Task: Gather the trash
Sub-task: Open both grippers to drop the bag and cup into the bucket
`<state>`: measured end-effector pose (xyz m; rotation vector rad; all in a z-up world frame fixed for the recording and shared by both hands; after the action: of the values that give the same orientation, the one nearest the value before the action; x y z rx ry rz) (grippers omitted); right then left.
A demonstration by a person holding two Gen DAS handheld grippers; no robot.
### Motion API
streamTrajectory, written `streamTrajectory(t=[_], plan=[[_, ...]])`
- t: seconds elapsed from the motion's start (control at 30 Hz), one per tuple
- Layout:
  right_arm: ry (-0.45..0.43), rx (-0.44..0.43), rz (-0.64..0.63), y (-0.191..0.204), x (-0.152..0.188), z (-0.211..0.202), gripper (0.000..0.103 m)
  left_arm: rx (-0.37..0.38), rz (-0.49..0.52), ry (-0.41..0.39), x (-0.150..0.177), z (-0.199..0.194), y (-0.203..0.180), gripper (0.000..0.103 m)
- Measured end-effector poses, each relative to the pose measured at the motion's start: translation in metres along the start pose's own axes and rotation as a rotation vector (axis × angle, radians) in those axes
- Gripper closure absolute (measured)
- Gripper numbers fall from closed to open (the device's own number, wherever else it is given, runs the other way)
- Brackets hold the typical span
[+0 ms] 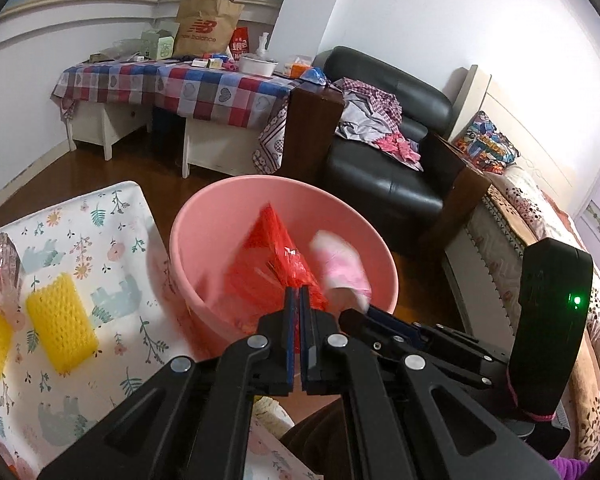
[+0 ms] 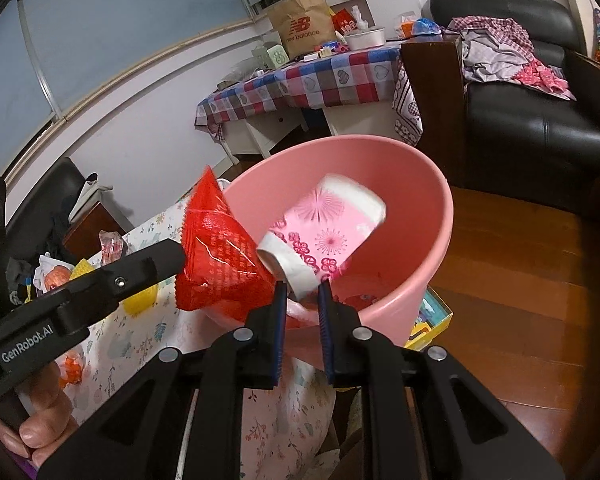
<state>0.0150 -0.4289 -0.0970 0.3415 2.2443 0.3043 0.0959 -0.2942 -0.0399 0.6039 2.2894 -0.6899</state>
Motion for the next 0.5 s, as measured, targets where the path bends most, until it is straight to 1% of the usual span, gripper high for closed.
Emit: streamTrajectory(t=[0.17,0.2,0.23,0.27,0.3,0.33,0.4,0.47,0.5], plan=[[0.0,0.01,0.0,-0.001,0.0,-0.002,0.086,0.0,-0.018,-0.011,0.002,-0.01,0.001,0.098],[0.001,0.013,0.0,0.0,0.001,-0.003,0.086,0.001,-0.023,-0.016,0.003,-0.014,0.002,0.095],[0.001,0.013,0.001,0.001,0.001,-0.004,0.084,0.002,-0.025,-0.02,0.003,-0.016,0.002,0.089],[0.0,0.01,0.001,0.002,0.001,-0.005,0.078,0.002,-0.027,-0.027,0.003,-0.019,0.003,0.085],[-0.004,0.01,0.0,0.002,0.001,-0.006,0.074,0.0,-0.029,-0.034,0.004,-0.023,0.003,0.075],[-0.008,0.012,-0.001,0.003,0.0,-0.007,0.068,-0.004,-0.031,-0.042,0.004,-0.026,0.002,0.071],[-0.018,0.009,-0.008,0.007,0.001,-0.011,0.066,-0.01,-0.029,-0.058,0.004,-0.034,0.002,0.071],[-0.019,0.004,-0.015,0.01,0.001,-0.014,0.066,-0.016,-0.029,-0.066,0.004,-0.041,0.002,0.068],[-0.021,0.002,-0.021,0.013,0.002,-0.015,0.066,-0.022,-0.03,-0.072,0.005,-0.045,0.003,0.064]])
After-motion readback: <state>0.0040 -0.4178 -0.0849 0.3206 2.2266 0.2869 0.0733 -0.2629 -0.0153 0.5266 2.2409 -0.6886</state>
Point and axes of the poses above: each gripper's, at about its wrist camera, not at the fingertips, and z roughly the way its jaws point, y to its left, x to its underside, the point moved 1 cm from there along z, roughly the way its jaws point, and after that the axes turned 2 degrees about -z, right-handed, at the moved point
